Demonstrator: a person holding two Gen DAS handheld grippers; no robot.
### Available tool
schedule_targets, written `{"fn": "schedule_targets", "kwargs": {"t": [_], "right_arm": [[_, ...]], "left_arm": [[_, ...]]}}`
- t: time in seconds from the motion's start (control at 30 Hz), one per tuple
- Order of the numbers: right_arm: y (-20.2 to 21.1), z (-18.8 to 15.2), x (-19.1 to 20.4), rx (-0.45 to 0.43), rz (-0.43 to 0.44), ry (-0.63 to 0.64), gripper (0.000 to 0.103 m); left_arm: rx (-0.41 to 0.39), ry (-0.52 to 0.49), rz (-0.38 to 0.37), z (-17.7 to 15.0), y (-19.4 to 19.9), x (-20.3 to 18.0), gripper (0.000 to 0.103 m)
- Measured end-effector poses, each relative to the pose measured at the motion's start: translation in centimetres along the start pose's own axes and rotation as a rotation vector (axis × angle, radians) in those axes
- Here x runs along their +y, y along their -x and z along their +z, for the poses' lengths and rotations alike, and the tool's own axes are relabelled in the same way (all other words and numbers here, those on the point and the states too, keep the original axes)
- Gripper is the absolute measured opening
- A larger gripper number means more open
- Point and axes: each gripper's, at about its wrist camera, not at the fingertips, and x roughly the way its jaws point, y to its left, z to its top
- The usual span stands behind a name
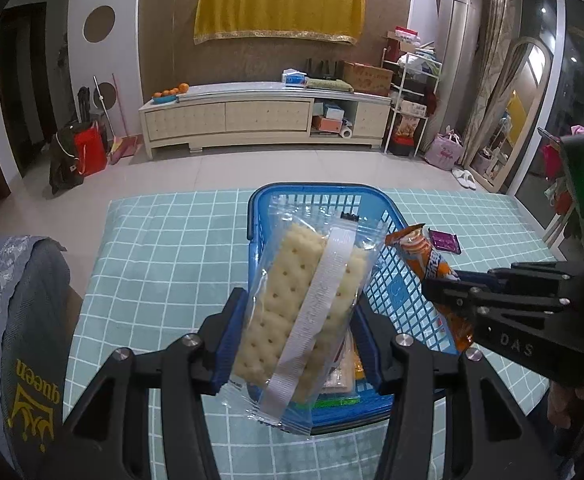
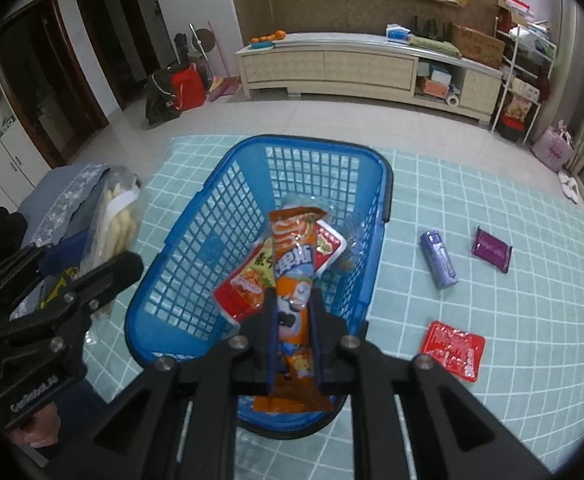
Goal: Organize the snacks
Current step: 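Open the right tool to drop the wafer stick while the left tool releases the cracker pack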
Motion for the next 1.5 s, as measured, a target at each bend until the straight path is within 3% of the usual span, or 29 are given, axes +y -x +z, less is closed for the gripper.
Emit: {"fn": "schedule_targets", "kwargs": {"t": [0.07,0.1,0.13,0.2,0.5,1.5], "right_arm": [[-0.2,0.0,-0.2,0.007,-0.002,-0.005,0.025],[-0.2,0.0,-0.3,0.004,-0.003,-0.006,0.037],[0.0,-0.1,-0.5,-0.006,-0.001,-0.009,0.056],[0.4,-0.2,-0.7,-0.027,0.014,-0.015,0.076],[2.2,-0.8,-1.5,-0.093,0.004,0.011,0.103],[1.1,-2.5,-10.0,-0.052,-0.063,-0.108,0.103]], "left_arm": [[0.001,0.003,-0.003,-0.1,0.1,0.0,0.049],[0.002,0.004,-0.003,-0.2,0.0,0.2,0.049],[0.003,0.003,-0.002,-0.2,0.1,0.2,0.049],[0.004,0.001,0.001,-0.2,0.1,0.3,0.049],[0.023,0.022,-0.021,0.0,0.1,0.3,0.049],[0.168,-0.023,-0.117,-0.6,-7.0,-5.7,0.049]]}}
